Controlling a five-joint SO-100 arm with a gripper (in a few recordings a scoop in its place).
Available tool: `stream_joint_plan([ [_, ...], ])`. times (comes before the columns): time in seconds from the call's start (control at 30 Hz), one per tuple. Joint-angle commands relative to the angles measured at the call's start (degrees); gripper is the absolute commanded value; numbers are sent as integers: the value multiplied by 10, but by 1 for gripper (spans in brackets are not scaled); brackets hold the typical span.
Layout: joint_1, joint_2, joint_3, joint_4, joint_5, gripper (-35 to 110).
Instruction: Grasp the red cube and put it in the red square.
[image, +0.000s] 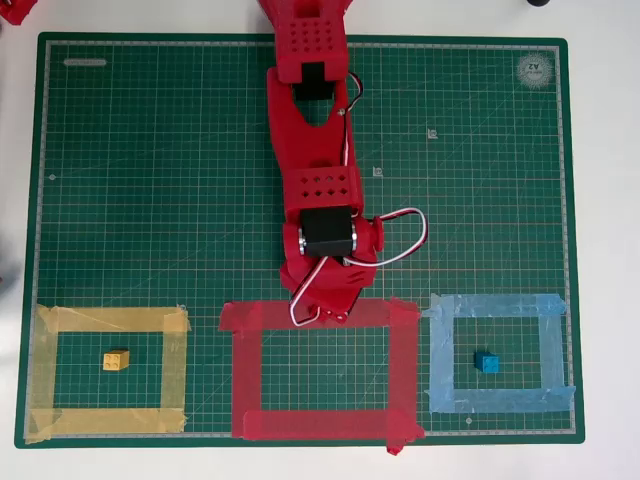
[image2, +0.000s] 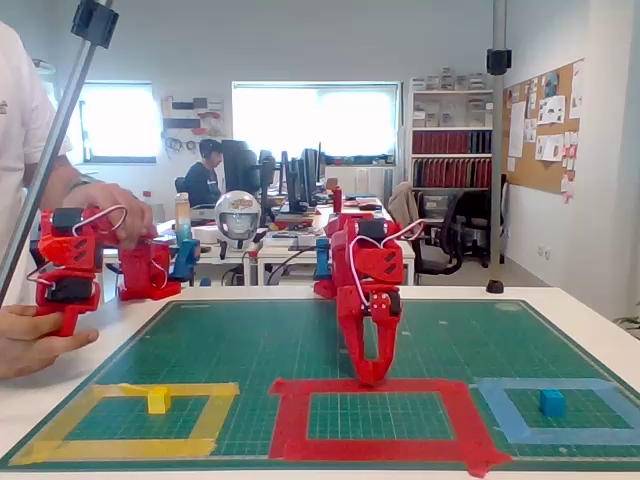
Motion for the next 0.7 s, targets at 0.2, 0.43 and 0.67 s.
stream_joint_plan([
  [0.2,2,21,-38,-4,170,-1],
  [0.43,9,23,-45,-4,244,-1],
  [0.67,10,24,-43,9,260,-1],
])
